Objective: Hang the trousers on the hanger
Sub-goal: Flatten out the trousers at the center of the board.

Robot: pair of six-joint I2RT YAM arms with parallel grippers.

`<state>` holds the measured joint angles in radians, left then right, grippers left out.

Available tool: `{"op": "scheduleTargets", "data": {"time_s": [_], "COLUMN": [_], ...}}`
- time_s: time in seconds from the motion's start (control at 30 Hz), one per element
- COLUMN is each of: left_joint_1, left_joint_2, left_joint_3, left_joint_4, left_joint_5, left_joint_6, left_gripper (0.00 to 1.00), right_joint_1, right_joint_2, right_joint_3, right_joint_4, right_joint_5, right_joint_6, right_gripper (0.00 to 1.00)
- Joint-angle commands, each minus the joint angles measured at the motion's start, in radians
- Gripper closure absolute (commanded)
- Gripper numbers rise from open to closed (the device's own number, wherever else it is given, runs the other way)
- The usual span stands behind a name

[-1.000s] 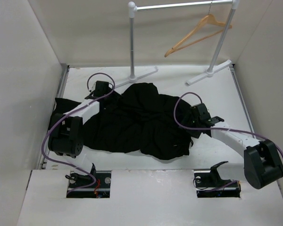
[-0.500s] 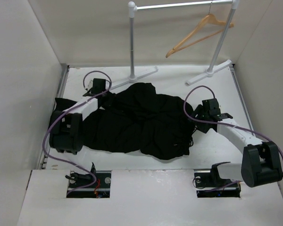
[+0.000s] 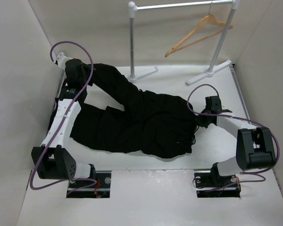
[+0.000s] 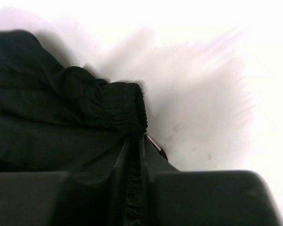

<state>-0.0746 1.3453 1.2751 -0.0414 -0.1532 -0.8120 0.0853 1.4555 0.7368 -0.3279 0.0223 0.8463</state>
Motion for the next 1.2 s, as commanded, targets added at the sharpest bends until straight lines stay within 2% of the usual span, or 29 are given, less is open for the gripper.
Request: {"op": "scheduleTargets", "data": {"time_s": [0.0,0.33,0.4,0.43,0.5,0.57,0.6,0.67,0.8,0.87,0.93,1.0,1.03,1.1,1.17], "left_joint_1": [0.028,0.112,0.121,0.123,0.127,0.126,0.124,0.108,0.100,0.118,0.147,0.175,0.193,0.248,0.311], "left_joint_2": [0.017,0.124,0.162,0.187,0.241,0.258,0.250,0.201,-0.010,-0.125,-0.207,-0.259,-0.280,-0.333,-0.385], "left_joint_3": [-0.051,0.026,0.015,0.007,0.003,-0.013,-0.022,-0.061,-0.242,-0.334,-0.408,-0.471,-0.505,-0.572,-0.629], "left_joint_4": [0.015,0.109,0.138,0.149,0.143,0.129,0.105,0.065,-0.003,-0.072,-0.184,-0.299,-0.346,-0.418,-0.449], "left_joint_5": [-0.144,-0.236,-0.258,-0.269,-0.281,-0.279,-0.284,-0.292,-0.335,-0.342,-0.335,-0.295,-0.258,-0.191,-0.128], "left_joint_6": [0.189,0.367,0.401,0.408,0.412,0.399,0.392,0.379,0.295,0.219,0.137,0.068,0.039,-0.007,-0.021], "left_gripper": [0.95,0.95,0.92,0.89,0.77,0.60,0.54,0.49,0.41,0.40,0.41,0.42,0.43,0.43,0.43], "right_joint_1": [-0.083,-0.364,-0.376,-0.374,-0.373,-0.339,-0.316,-0.284,-0.209,-0.154,-0.068,0.027,0.070,0.130,0.162], "right_joint_2": [-0.009,0.037,0.072,0.088,0.106,0.089,0.068,0.014,-0.118,-0.179,-0.234,-0.288,-0.317,-0.380,-0.444], "right_joint_3": [0.056,0.265,0.317,0.338,0.383,0.404,0.404,0.385,0.284,0.227,0.181,0.133,0.106,0.050,0.003], "right_joint_4": [0.038,-0.046,-0.056,-0.062,-0.083,-0.103,-0.105,-0.106,-0.105,-0.099,-0.100,-0.117,-0.131,-0.169,-0.198], "right_joint_5": [0.048,0.113,0.126,0.136,0.130,0.126,0.123,0.117,0.120,0.114,0.111,0.100,0.088,0.077,0.080], "right_joint_6": [0.020,-0.018,-0.013,-0.010,-0.012,-0.023,-0.029,-0.038,-0.047,-0.044,-0.049,-0.055,-0.053,-0.049,-0.050], "right_gripper": [0.88,0.88,0.79,0.68,0.46,0.33,0.30,0.26,0.25,0.29,0.43,0.75,0.85,0.90,0.88]}}
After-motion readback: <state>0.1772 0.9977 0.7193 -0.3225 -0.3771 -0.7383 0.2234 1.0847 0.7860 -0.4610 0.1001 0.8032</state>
